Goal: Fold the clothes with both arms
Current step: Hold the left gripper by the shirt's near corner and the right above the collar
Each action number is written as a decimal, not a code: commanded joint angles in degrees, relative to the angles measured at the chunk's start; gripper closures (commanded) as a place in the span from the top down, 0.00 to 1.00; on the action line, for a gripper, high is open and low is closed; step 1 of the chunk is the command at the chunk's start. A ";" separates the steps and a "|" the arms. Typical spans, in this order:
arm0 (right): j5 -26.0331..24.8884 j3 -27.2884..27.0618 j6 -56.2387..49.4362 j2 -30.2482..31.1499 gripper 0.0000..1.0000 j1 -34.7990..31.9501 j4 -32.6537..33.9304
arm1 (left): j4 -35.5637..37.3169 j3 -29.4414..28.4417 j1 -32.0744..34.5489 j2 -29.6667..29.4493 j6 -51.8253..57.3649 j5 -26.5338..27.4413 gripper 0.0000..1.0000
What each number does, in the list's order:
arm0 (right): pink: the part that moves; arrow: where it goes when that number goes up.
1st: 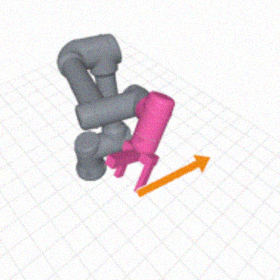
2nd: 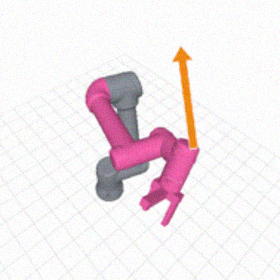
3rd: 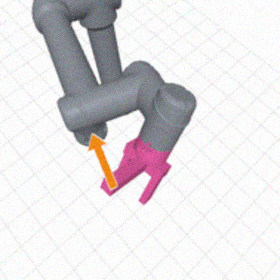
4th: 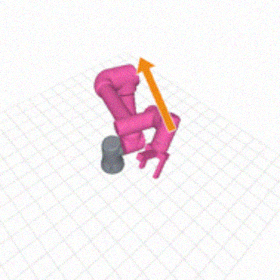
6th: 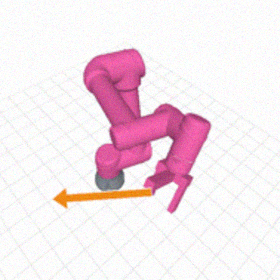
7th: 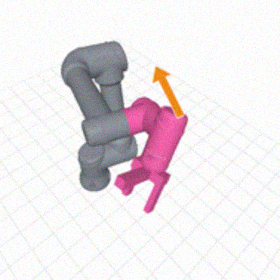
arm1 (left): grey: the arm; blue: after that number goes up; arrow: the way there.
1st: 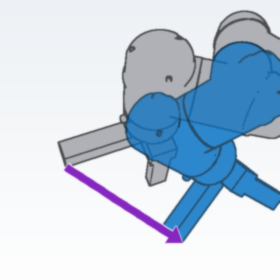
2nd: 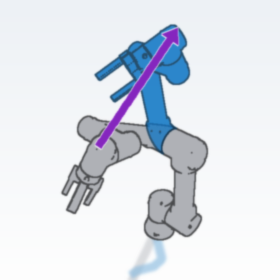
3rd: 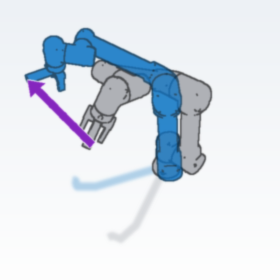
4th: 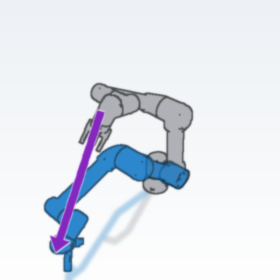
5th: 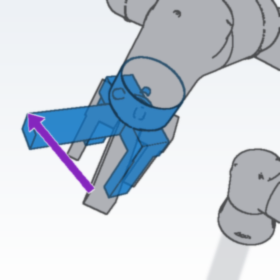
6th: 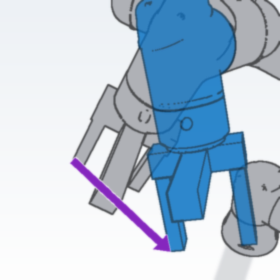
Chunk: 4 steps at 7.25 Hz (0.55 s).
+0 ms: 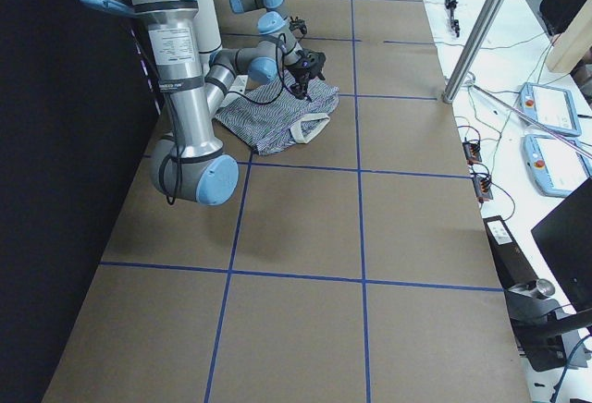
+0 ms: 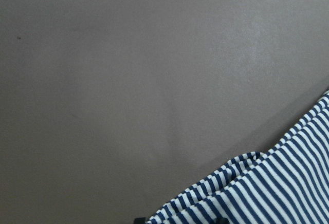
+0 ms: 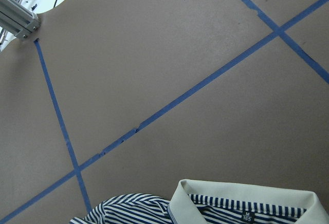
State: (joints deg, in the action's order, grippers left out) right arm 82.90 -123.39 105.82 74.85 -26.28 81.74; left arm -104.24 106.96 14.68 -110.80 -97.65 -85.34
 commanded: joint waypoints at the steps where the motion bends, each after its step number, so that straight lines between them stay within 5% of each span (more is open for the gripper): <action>1: -0.02 0.25 0.00 -0.06 1.00 0.00 0.00 | 0.09 -0.18 0.26 -0.03 -0.17 0.00 0.34; 2: 0.07 0.25 0.00 -0.06 1.00 0.00 0.00 | 0.70 -0.26 0.26 -0.03 -0.18 0.00 0.00; 4: -0.02 0.34 0.00 0.03 1.00 0.00 0.00 | 5.16 2.61 0.44 -0.12 -0.09 -0.18 0.00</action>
State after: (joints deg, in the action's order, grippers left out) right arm 82.94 -123.09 105.82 74.85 -26.28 81.74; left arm -101.85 107.55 14.99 -110.89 -97.80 -85.42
